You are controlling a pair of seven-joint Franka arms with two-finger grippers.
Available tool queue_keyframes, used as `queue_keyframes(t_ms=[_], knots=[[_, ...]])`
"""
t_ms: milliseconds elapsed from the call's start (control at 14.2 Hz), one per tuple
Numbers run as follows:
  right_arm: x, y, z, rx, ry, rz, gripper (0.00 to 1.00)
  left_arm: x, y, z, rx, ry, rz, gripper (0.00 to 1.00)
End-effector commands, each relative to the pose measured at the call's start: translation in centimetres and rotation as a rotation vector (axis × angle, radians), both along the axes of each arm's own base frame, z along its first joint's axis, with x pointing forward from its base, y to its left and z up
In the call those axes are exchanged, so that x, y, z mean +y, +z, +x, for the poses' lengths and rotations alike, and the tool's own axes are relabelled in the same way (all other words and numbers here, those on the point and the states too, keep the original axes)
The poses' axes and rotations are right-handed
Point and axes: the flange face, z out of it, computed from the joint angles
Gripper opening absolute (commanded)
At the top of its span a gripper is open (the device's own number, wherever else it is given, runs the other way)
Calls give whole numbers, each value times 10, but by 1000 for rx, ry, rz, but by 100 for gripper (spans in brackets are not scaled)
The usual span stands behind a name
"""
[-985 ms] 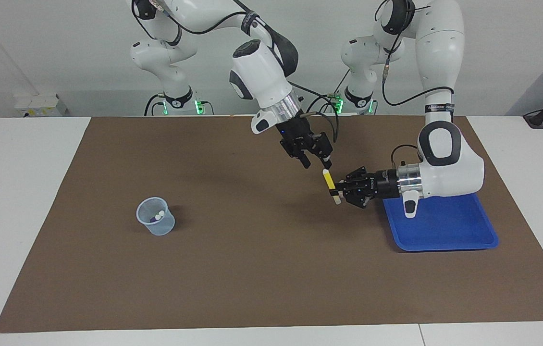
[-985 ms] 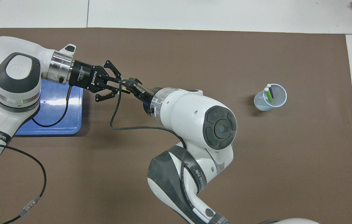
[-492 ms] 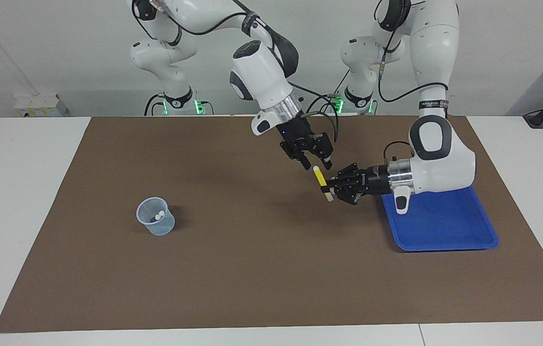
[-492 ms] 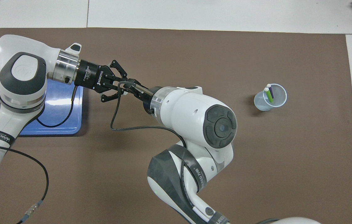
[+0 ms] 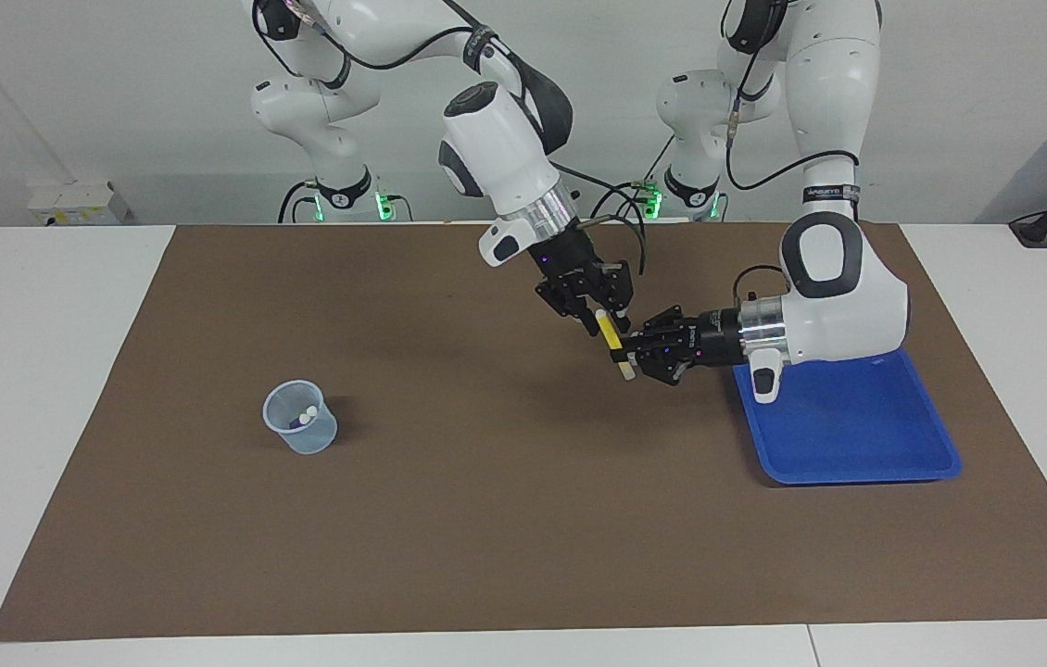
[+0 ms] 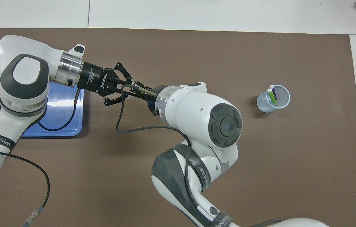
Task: Transfer and insert pens with both arms
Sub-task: 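Open the left gripper while the right gripper carries the pen away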
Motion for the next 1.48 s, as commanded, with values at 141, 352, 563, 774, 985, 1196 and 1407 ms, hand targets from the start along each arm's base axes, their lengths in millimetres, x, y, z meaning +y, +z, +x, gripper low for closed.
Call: queue_keyframes(t_ms=[141,352,563,774,985,1196,1407], knots=[[-5,0,10,-18,14,3,6,2,4,-10,3,28,12,0],[-10,1,14,-47,48,-17,0,2,2,-11,7,27,15,0],[-12,1,15,-55,55,-23,0,3,4,-11,6,29,16,0],[-23,-1,22,-86,106,-58,0,5,9,-10,-3,46,33,77],[-28,-3,25,-98,147,-86,0,8,24,-13,-30,48,60,100],[-67,-7,40,-109,293,-204,0,23,48,-18,-186,-47,300,100],[-121,5,54,-115,412,-292,0,38,49,-21,-275,-151,495,100]])
